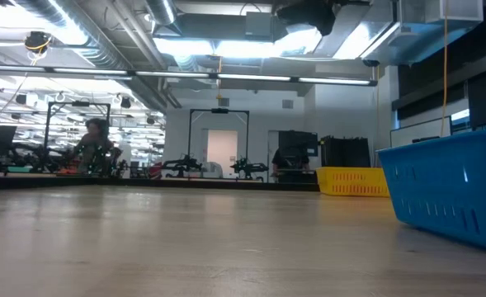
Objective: Sort & place blocks by color
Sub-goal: Return to Home Position
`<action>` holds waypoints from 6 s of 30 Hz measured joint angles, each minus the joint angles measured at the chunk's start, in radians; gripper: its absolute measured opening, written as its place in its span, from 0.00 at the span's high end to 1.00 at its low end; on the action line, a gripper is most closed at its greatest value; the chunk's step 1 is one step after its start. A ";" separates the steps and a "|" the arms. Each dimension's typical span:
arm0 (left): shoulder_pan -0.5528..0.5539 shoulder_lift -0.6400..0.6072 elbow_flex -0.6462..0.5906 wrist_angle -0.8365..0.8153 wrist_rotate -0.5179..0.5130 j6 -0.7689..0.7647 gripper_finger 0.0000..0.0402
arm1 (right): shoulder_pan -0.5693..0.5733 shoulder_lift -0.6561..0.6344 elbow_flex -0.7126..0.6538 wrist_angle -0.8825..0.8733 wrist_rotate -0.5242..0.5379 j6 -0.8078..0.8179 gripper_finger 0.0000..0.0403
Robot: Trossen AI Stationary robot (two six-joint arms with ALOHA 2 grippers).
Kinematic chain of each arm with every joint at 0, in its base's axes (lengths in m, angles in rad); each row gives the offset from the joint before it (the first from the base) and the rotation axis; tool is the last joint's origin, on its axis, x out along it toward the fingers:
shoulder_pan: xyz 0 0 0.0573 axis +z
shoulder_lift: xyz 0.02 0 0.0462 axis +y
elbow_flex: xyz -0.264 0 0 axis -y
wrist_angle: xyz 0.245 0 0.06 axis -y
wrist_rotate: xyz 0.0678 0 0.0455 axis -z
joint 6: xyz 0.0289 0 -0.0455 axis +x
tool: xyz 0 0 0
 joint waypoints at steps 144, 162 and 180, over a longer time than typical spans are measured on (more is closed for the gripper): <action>0.172 -0.714 -1.125 0.493 0.466 -0.366 0.98 | 0.081 -1.192 -0.984 0.066 -0.176 -0.026 0.99; 0.172 -0.714 -1.125 0.494 0.466 -0.366 0.95 | 0.081 -1.192 -0.984 0.067 -0.177 -0.024 0.95; 0.172 -0.714 -1.125 0.494 0.466 -0.366 0.99 | 0.081 -1.192 -0.984 0.067 -0.177 -0.025 0.95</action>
